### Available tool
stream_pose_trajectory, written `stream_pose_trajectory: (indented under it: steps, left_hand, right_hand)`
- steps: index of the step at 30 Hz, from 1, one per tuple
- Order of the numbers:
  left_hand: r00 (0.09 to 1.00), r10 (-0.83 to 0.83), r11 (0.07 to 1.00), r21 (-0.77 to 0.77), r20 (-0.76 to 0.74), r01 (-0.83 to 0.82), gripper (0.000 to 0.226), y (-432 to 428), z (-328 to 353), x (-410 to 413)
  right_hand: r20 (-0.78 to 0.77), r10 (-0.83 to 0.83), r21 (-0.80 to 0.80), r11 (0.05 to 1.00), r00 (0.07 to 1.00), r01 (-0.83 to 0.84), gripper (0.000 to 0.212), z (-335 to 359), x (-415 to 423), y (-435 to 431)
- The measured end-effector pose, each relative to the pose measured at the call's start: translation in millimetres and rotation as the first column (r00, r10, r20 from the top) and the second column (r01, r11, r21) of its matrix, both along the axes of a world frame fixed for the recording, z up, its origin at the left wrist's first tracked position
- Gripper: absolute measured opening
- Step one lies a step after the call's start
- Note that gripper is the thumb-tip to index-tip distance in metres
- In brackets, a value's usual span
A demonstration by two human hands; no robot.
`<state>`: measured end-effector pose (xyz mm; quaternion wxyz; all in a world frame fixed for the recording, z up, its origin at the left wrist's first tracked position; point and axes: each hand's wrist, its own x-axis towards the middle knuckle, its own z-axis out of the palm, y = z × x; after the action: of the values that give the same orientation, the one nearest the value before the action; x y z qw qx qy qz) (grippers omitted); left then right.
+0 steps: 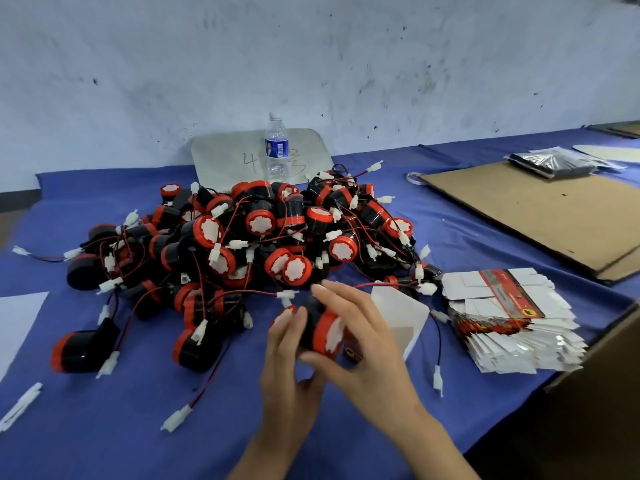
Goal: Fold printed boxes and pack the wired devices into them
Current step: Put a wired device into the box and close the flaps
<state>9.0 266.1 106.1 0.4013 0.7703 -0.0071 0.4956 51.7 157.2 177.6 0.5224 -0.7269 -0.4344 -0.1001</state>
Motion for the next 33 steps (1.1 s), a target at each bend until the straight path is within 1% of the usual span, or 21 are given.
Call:
stream_pose_trajectory:
  steps: [1, 2, 4, 5, 7, 9, 11, 13, 15, 18, 20, 21, 22, 24, 26, 28, 30, 31, 32, 33]
  left_hand:
    - [0.999, -0.039, 0.999, -0.003, -0.027, 0.039, 0.061, -1, 1, 1]
    - [0.995, -0.071, 0.996, -0.054, -0.073, 0.068, 0.069, -4, 1, 1]
    - [0.964, -0.211, 0.957, -0.236, -0.163, 0.169, 0.087, -9, 1, 3]
    - [0.933, -0.304, 0.919, -0.317, -0.193, 0.234, 0.091, -11, -1, 6]
    - [0.884, -0.396, 0.873, -0.401, -0.248, 0.279, 0.087, -12, -10, 12]
    - [0.848, -0.423, 0.860, -0.435, -0.319, 0.266, 0.071, -11, -13, 17]
    - [0.816, -0.429, 0.873, -0.411, -0.388, 0.263, 0.061, -10, -15, 18]
    - [0.796, -0.414, 0.898, -0.342, -0.440, 0.278, 0.060, -10, -15, 18]
    - [0.791, -0.396, 0.913, -0.294, -0.465, 0.284, 0.059, -10, -13, 18]
    - [0.802, -0.322, 0.946, -0.200, -0.503, 0.254, 0.059, -11, -12, 19]
    - [0.779, -0.258, 0.966, -0.149, -0.571, 0.211, 0.066, -12, -14, 20]
    - [0.768, -0.250, 0.968, -0.160, -0.590, 0.192, 0.069, -11, -13, 20]
    - [0.763, -0.276, 0.960, -0.202, -0.585, 0.192, 0.072, -10, -11, 22]
    - [0.725, -0.400, 0.914, -0.299, -0.561, 0.273, 0.078, -8, -3, 26]
    - [0.635, -0.529, 0.848, -0.375, -0.563, 0.374, 0.089, -4, 5, 32]
    - [0.557, -0.611, 0.791, -0.439, -0.562, 0.426, 0.099, -2, 7, 37]
    - [0.529, -0.610, 0.792, -0.437, -0.590, 0.426, 0.106, -1, 4, 40]
    - [0.532, -0.590, 0.807, -0.416, -0.608, 0.420, 0.108, -1, 1, 40]
    - [0.545, -0.562, 0.826, -0.386, -0.622, 0.412, 0.108, -2, -2, 40]
    - [0.561, -0.538, 0.842, -0.362, -0.630, 0.401, 0.107, -3, -5, 39]
  right_hand:
    - [-0.048, -0.014, 0.031, 0.999, 0.999, 0.016, 0.069, -1, 0, -7]
    - [-0.138, -0.015, 0.084, 0.996, 0.990, 0.026, 0.071, -1, -1, -13]
    - [-0.319, 0.042, 0.232, 0.972, 0.947, 0.035, 0.077, -2, -2, -24]
    - [-0.369, 0.066, 0.296, 0.954, 0.927, 0.050, 0.078, -3, -2, -28]
    - [-0.433, 0.104, 0.369, 0.927, 0.895, 0.071, 0.078, -4, 1, -33]
    - [-0.463, 0.122, 0.402, 0.912, 0.878, 0.086, 0.066, -7, 4, -36]
    - [-0.457, 0.112, 0.427, 0.898, 0.882, 0.107, 0.051, -10, 6, -38]
    - [-0.485, 0.131, 0.472, 0.872, 0.865, 0.133, 0.038, -13, 8, -40]
    - [-0.559, 0.175, 0.565, 0.796, 0.810, 0.219, 0.030, -13, 10, -44]
    - [-0.618, 0.258, 0.697, 0.618, 0.742, 0.365, 0.029, -6, 14, -56]
    - [-0.623, 0.280, 0.735, 0.528, 0.730, 0.425, 0.038, 0, 16, -66]
    - [-0.627, 0.274, 0.741, 0.499, 0.729, 0.449, 0.040, 3, 17, -70]
    - [-0.624, 0.275, 0.749, 0.477, 0.731, 0.460, 0.037, 7, 17, -73]
    - [-0.604, 0.306, 0.774, 0.445, 0.736, 0.450, 0.031, 12, 18, -74]
    - [-0.595, 0.347, 0.789, 0.426, 0.725, 0.444, 0.033, 14, 19, -71]
    - [-0.603, 0.393, 0.792, 0.403, 0.694, 0.460, 0.035, 18, 19, -69]
    - [-0.609, 0.422, 0.790, 0.397, 0.672, 0.467, 0.035, 20, 19, -67]
    - [-0.610, 0.414, 0.788, 0.405, 0.675, 0.464, 0.034, 21, 19, -67]
    - [-0.611, 0.372, 0.782, 0.423, 0.699, 0.458, 0.032, 21, 21, -68]
    - [-0.610, 0.269, 0.760, 0.466, 0.746, 0.453, 0.028, 19, 23, -69]
